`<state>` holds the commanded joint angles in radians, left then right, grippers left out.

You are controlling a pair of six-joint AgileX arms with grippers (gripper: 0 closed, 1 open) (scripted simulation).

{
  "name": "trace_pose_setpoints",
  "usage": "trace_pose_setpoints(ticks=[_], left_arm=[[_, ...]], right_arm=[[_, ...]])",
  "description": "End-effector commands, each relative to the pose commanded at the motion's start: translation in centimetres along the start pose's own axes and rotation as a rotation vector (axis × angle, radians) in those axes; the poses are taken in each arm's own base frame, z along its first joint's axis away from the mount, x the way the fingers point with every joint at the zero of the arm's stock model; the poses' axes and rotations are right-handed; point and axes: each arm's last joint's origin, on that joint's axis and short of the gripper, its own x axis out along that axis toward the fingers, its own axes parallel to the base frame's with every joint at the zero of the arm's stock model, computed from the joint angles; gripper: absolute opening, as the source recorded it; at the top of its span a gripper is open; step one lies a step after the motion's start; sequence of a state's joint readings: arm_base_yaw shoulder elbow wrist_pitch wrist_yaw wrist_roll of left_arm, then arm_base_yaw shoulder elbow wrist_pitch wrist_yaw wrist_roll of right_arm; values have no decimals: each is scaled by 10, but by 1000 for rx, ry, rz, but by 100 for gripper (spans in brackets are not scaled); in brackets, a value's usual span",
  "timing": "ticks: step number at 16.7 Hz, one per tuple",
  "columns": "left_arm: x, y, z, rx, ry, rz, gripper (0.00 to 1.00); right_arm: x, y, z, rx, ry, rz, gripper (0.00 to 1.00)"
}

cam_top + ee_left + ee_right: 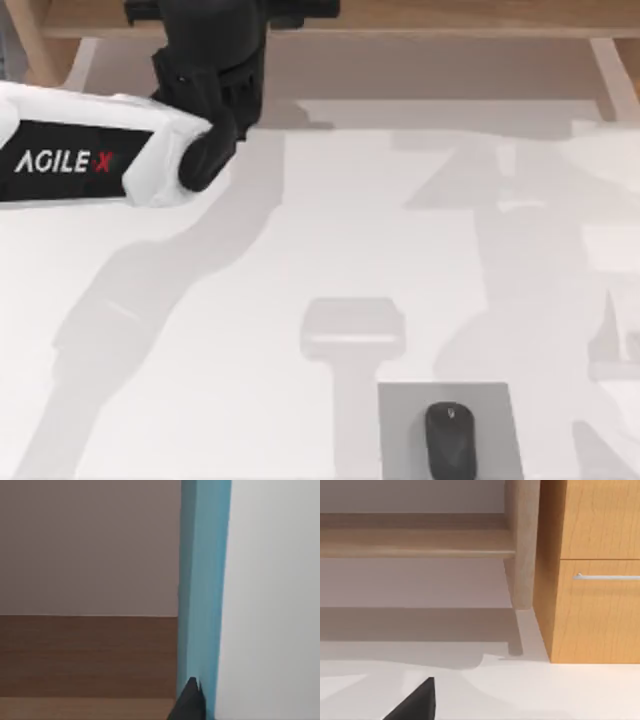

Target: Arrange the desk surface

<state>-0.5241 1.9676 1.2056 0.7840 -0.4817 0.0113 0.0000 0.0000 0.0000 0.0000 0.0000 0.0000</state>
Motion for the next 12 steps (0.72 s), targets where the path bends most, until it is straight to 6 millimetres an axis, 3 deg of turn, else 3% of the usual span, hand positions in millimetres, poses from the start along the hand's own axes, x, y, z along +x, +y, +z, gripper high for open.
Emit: trace_pose_setpoints(ticks=[7,12], left_arm=[[-5,4,2,20,-6,-10,0],[-43,33,3,210,-43,-88,0]], right_arm=[[0,0,0,0,0,0,100],[0,0,0,0,0,0,100]])
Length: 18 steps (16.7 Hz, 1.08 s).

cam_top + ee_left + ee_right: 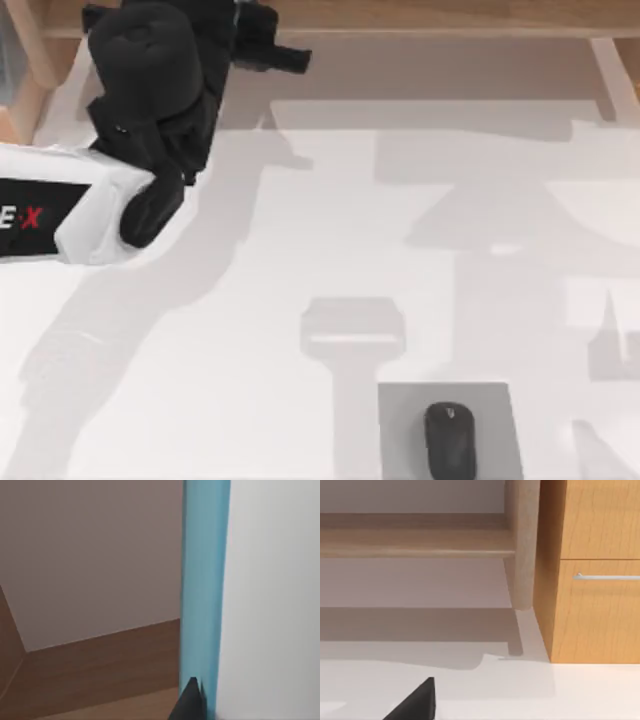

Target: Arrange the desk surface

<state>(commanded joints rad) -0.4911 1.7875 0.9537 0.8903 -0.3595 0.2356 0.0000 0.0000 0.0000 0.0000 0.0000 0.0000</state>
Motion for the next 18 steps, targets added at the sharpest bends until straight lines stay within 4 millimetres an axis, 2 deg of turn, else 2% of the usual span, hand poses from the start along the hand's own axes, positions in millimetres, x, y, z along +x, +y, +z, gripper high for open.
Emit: trace_pose_setpoints(ticks=[5,10,14,18], left_arm=[[-56,52,-22,304,-14,-25,0],[-101,106,-69,635,107,-1,0],[-116,153,-102,851,266,35,0],[-114,204,-122,1009,402,52,0]], right_arm=[[0,0,0,0,0,0,100],[0,0,0,0,0,0,100],[0,0,0,0,0,0,100],[0,0,0,0,0,0,100]])
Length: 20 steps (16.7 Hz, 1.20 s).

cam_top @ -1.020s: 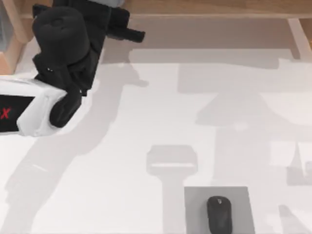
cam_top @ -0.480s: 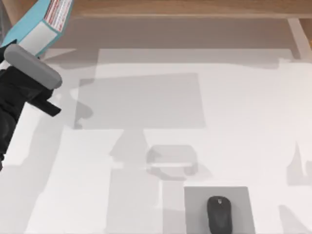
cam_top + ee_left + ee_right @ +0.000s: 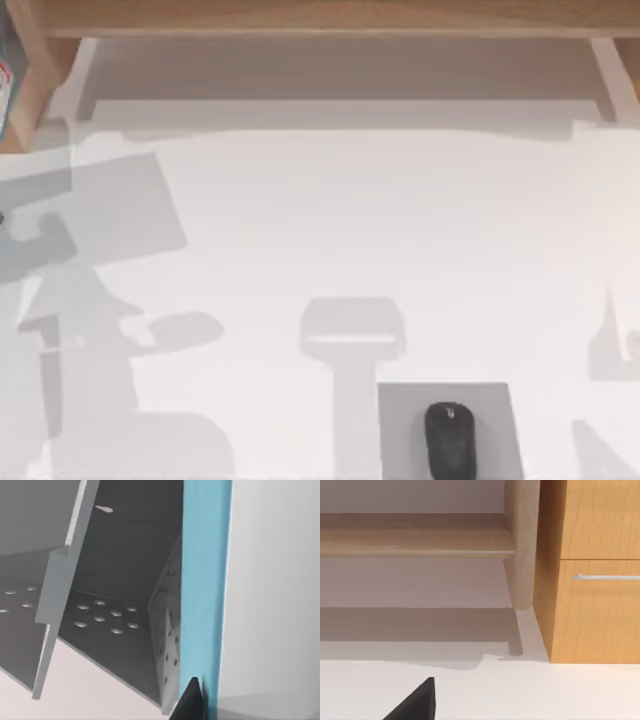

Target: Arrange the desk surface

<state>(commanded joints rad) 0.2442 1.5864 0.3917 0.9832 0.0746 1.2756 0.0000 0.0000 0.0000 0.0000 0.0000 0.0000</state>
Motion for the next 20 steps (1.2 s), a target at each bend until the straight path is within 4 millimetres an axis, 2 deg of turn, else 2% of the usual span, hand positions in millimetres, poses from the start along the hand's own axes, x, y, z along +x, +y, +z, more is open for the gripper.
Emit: trace_pose_setpoints(ticks=[5,9,14,20], left_arm=[[38,32,-45,168,21,-5,0],[67,56,-67,282,-51,-21,0],[93,66,-78,357,-171,-76,0],[97,66,-80,367,-198,-91,0]], right_arm=[[0,0,0,0,0,0,100],[0,0,0,0,0,0,100],[0,0,0,0,0,0,100],[0,0,0,0,0,0,100]])
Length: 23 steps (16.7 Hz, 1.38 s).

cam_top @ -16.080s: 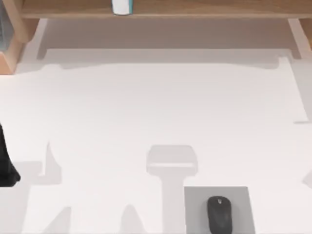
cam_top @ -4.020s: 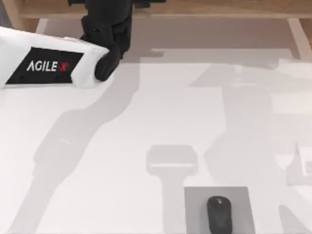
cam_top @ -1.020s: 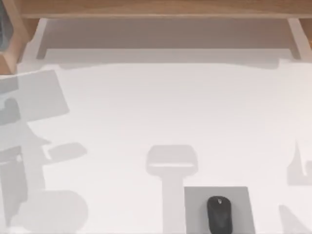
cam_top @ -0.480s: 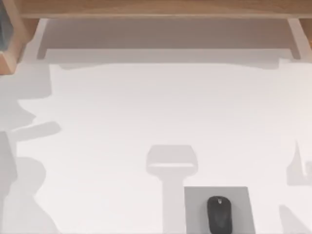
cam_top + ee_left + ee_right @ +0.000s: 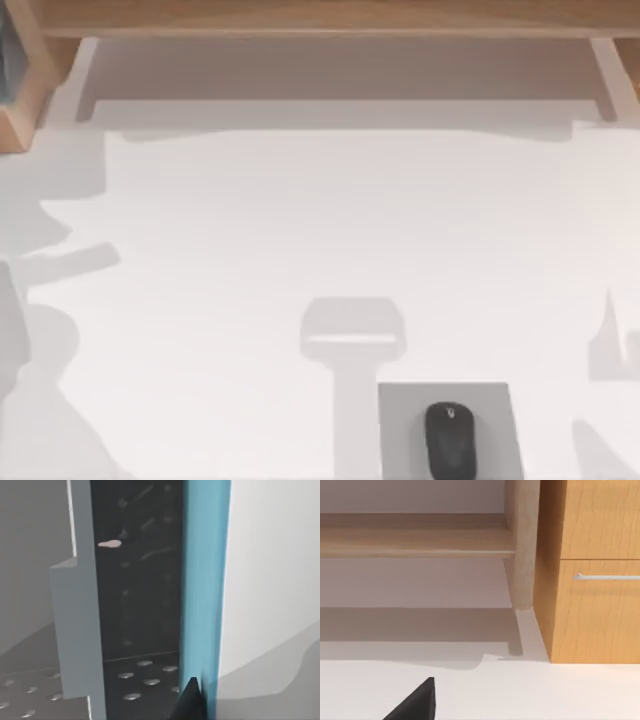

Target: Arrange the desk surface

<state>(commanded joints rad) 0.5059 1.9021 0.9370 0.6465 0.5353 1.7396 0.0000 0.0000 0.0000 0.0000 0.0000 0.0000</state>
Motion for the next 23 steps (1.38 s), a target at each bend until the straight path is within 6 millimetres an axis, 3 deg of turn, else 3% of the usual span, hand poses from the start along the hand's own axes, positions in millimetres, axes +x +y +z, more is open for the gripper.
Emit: trace_pose_setpoints(ticks=[4,9,13,23], left_arm=[[3,3,0,3,2,7,0],[28,4,-1,1,3,4,0],[30,3,0,0,0,0,0],[30,3,0,0,0,0,75]], right_arm=[[0,0,0,0,0,0,100],[0,0,0,0,0,0,100],[0,0,0,0,0,0,100],[0,0,0,0,0,0,100]])
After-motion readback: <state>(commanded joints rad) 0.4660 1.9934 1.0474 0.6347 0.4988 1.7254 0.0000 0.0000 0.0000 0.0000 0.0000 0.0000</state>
